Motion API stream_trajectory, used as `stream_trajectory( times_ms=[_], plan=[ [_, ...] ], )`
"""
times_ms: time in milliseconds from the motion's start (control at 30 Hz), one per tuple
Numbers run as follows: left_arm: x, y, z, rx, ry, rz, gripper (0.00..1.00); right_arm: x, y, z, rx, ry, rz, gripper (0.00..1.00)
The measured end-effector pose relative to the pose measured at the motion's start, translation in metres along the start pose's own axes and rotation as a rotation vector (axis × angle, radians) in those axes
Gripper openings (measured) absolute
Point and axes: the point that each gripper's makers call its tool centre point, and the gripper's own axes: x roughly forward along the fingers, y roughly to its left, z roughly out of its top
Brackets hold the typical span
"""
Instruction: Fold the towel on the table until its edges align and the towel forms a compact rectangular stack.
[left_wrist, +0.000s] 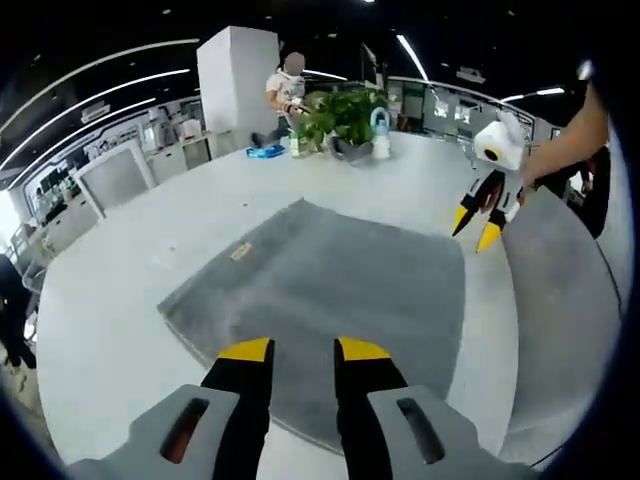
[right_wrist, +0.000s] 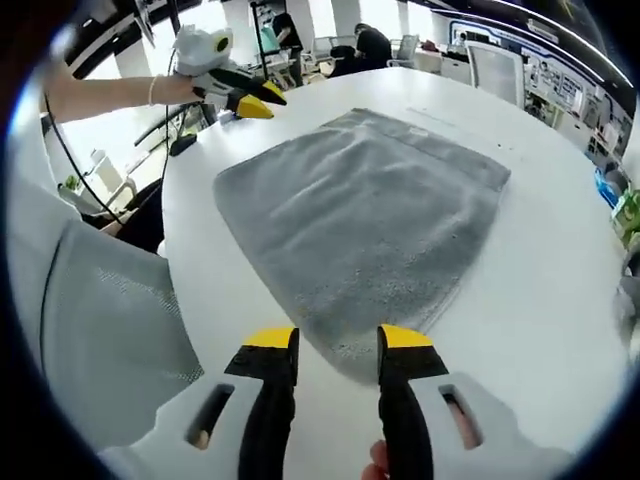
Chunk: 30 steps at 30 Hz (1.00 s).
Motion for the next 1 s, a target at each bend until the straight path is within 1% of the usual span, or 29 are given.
stream_trajectory(
  times_ms=[67,100,167,267,400,500,567,633,733,767,833,900,1000],
  plan=[
    [-0.006,-0.016,-0.003,-0.013,-0.017,-0.031,0.26,0.0,0.001,0.0,-0.003,0.004,0.003,0.3],
    [-0.007,-0.021,-0.005,-0.002,-0.017,-0.04,0.26,0.001,0.001,-0.001,-0.005,0.005,0.004,0.3],
    [-0.011,-0.033,-0.012,0.033,0.001,-0.056,0.27,0.002,0.001,-0.004,-0.028,0.022,0.002,0.3],
    [-0.012,-0.048,-0.023,0.03,0.016,-0.086,0.27,0.002,0.002,-0.007,-0.029,0.033,0.01,0.29],
    [-0.01,-0.057,-0.033,0.022,0.03,-0.09,0.26,0.002,0.0,-0.01,-0.051,0.05,0.004,0.29],
    [-0.01,-0.066,-0.038,0.028,0.036,-0.107,0.26,0.003,-0.001,-0.01,-0.065,0.058,0.0,0.28],
    [-0.011,-0.073,-0.041,0.042,0.044,-0.117,0.25,0.005,-0.002,-0.013,-0.089,0.077,0.003,0.28],
    [-0.011,-0.077,-0.045,0.048,0.057,-0.112,0.25,0.008,-0.004,-0.015,-0.117,0.092,0.003,0.28],
    [-0.011,-0.085,-0.054,0.05,0.068,-0.122,0.25,0.012,-0.005,-0.016,-0.113,0.103,0.013,0.26],
    [-0.01,-0.085,-0.056,0.044,0.074,-0.12,0.25,0.013,-0.006,-0.016,-0.096,0.103,0.016,0.26],
    [-0.01,-0.086,-0.061,0.034,0.075,-0.118,0.26,0.015,-0.006,-0.016,-0.093,0.105,0.017,0.26],
    [-0.01,-0.088,-0.068,0.027,0.095,-0.124,0.25,0.015,-0.006,-0.016,-0.096,0.107,0.017,0.25],
    [-0.01,-0.088,-0.08,0.025,0.122,-0.118,0.24,0.018,-0.007,-0.022,-0.12,0.135,0.018,0.26]
  ],
)
